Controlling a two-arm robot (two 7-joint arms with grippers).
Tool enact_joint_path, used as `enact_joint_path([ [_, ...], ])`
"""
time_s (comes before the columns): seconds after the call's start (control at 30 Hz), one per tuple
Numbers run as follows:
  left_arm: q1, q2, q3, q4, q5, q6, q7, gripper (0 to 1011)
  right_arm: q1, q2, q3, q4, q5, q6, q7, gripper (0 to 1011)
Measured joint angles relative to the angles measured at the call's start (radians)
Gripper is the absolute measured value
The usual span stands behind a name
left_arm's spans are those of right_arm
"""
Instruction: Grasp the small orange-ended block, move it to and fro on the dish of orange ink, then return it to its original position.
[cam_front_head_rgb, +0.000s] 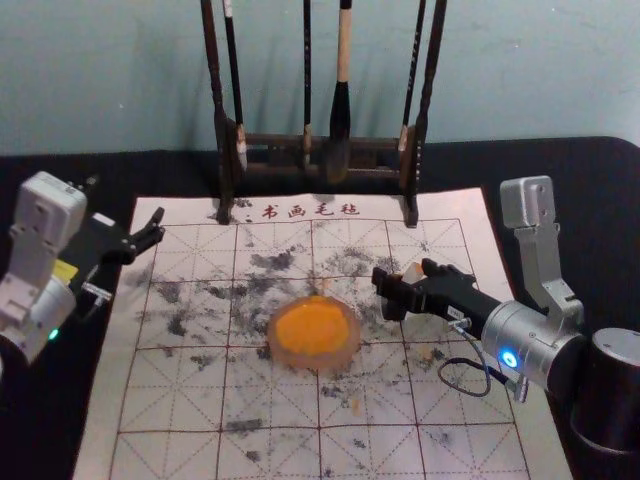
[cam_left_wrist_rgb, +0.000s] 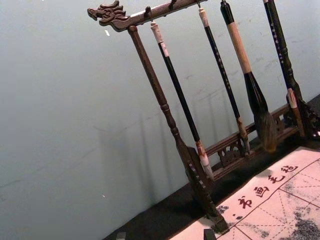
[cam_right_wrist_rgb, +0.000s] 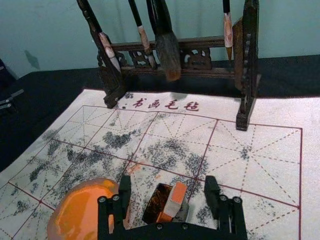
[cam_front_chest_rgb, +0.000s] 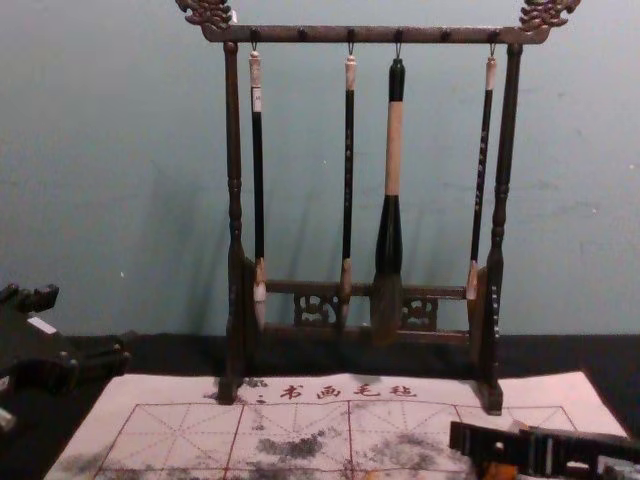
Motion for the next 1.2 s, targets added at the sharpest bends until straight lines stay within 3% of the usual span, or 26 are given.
enact_joint_path([
  [0.2, 0.0, 0.0, 0.0, 0.0, 0.0, 0.0, 0.0, 1001, 0.0, 0.0, 0.0, 0.0, 0.0, 0.0, 0.0, 810],
  [0.83, 0.0, 0.0, 0.0, 0.0, 0.0, 0.0, 0.0, 1001, 0.0, 0.0, 0.0, 0.0, 0.001, 0.0, 0.0, 192],
  [1.2, 0.0, 0.0, 0.0, 0.0, 0.0, 0.0, 0.0, 1001, 0.0, 0.0, 0.0, 0.0, 0.001, 0.0, 0.0, 130],
])
